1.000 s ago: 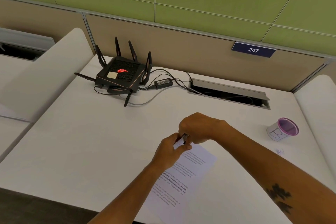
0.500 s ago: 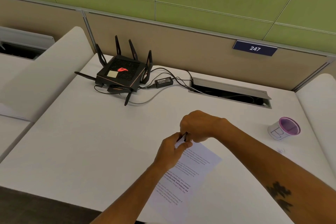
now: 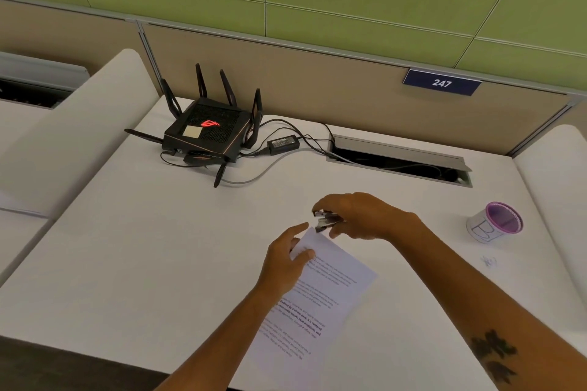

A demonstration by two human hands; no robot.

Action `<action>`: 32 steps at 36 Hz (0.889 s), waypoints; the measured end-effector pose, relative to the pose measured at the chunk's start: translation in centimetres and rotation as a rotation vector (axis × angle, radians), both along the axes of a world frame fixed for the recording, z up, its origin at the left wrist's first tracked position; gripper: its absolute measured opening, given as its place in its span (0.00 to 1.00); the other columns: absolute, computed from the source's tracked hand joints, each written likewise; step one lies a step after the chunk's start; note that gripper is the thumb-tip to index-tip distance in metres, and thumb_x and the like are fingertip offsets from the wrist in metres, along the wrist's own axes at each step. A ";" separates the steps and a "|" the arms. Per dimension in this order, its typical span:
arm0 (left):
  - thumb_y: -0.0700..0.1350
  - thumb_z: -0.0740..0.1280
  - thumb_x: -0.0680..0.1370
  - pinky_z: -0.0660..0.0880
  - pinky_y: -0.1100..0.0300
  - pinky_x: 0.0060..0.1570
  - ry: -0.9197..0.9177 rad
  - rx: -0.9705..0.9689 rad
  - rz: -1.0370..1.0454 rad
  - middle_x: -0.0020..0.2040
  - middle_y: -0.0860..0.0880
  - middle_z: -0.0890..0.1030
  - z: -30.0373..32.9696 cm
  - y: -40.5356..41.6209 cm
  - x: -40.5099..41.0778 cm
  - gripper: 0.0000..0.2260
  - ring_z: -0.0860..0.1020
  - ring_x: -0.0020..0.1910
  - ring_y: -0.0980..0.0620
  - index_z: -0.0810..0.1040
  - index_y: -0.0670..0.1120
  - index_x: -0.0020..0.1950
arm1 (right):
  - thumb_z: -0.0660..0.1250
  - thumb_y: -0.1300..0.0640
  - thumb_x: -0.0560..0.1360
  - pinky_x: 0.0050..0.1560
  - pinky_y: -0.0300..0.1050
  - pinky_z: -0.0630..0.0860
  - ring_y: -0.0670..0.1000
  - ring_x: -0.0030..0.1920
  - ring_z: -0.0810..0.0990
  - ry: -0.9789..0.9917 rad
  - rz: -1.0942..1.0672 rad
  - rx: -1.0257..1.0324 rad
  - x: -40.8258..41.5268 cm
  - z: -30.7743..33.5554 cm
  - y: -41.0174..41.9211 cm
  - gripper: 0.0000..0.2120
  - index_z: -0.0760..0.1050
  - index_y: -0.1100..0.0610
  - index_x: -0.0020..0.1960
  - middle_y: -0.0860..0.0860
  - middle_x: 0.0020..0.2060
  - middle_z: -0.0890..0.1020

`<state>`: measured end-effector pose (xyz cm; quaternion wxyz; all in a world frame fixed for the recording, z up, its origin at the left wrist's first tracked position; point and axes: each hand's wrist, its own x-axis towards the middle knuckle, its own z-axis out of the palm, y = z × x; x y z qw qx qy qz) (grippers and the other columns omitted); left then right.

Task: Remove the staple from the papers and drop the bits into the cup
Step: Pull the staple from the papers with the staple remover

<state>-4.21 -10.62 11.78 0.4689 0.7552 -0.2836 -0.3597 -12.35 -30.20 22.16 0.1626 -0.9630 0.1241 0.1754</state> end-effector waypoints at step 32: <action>0.49 0.70 0.84 0.86 0.46 0.59 0.363 -0.270 0.246 0.64 0.55 0.86 5.6 -0.1 -2.8 0.13 0.85 0.63 0.50 0.85 0.55 0.68 | 0.74 0.58 0.78 0.57 0.29 0.79 0.37 0.52 0.84 -0.792 -0.908 0.460 -5.3 -5.6 13.7 0.21 0.79 0.50 0.70 0.41 0.56 0.85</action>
